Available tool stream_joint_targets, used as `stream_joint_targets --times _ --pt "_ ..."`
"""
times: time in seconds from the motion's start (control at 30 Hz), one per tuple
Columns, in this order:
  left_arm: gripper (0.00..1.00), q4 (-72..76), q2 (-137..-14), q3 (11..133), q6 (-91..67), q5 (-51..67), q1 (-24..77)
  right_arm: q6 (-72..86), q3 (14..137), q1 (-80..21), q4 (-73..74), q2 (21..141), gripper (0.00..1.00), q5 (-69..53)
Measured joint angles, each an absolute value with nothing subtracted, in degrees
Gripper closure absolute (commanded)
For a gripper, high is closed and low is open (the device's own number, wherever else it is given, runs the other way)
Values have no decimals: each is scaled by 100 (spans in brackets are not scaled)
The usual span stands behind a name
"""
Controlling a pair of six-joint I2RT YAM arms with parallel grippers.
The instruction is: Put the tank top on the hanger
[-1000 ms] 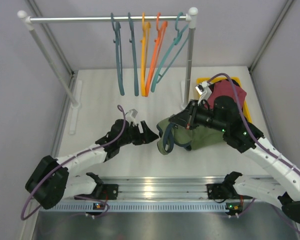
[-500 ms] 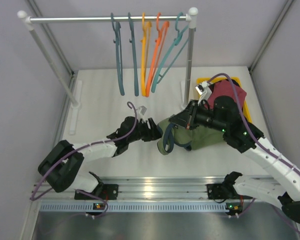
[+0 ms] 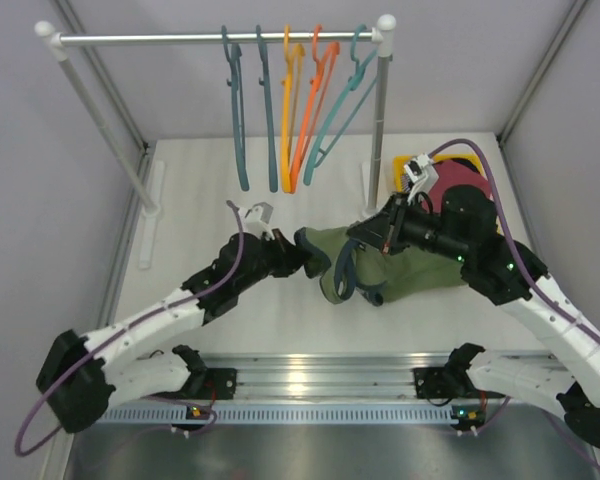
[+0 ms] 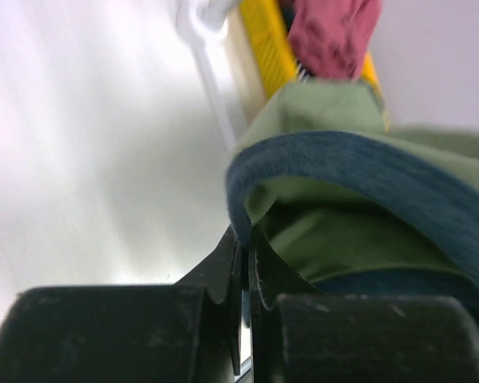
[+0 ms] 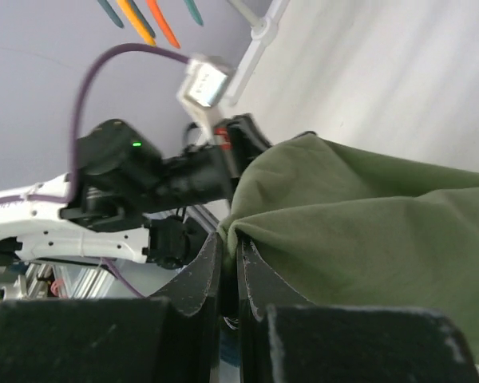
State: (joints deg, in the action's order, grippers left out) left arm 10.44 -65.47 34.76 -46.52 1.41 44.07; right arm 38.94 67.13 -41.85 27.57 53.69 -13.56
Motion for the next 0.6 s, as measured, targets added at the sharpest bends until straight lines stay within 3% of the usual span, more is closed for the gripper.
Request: stream_joint_targets --times 0.2,0.6 --pt "100 -845 -5030 4545 -4303 -705 4407 3592 7428 -4185 3037 5461 100 -1249" --pt "100 -3605 -4853 6796 -3778 -1341 4407 2961 8984 -4185 3870 6117 96 -1098"
